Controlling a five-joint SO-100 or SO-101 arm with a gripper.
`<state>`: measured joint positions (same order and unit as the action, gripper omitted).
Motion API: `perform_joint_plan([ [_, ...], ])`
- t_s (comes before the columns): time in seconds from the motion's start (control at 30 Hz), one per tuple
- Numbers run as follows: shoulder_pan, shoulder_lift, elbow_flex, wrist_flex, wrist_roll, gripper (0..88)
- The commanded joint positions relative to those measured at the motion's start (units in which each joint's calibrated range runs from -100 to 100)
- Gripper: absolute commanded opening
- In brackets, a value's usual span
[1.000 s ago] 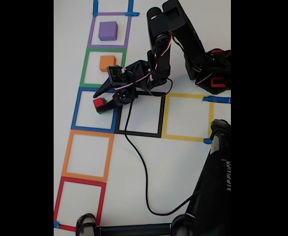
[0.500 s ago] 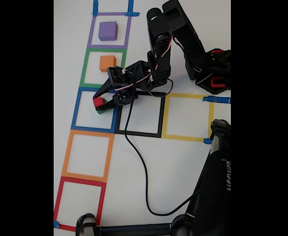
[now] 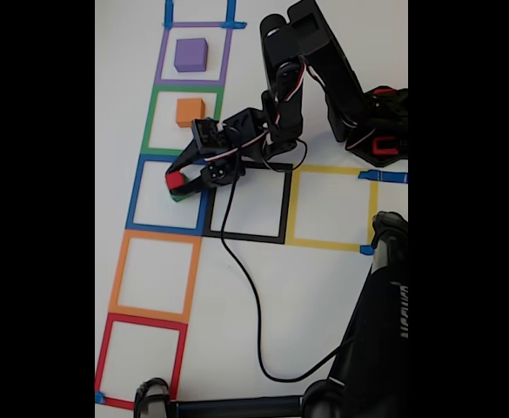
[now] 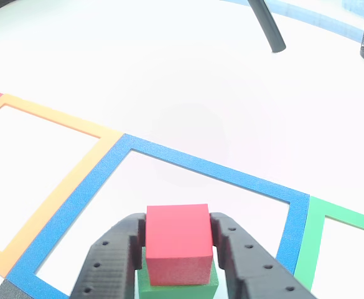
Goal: Tower of hanoi
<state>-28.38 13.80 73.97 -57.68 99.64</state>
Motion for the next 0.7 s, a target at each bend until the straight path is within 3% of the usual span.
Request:
perform_joint_plan([
  [0.0, -0.29, -0.92, 0.3, -1.03, 0.36, 4.1],
  [0.3, 0.86, -11.58, -0.24, 7.96, 0.36, 3.2],
  [0.5, 3.55, -24.1, -2.97, 23.27, 0.36, 3.1],
  [0.67, 7.09, -34.76, -9.52, 42.29, 0.36, 3.0],
])
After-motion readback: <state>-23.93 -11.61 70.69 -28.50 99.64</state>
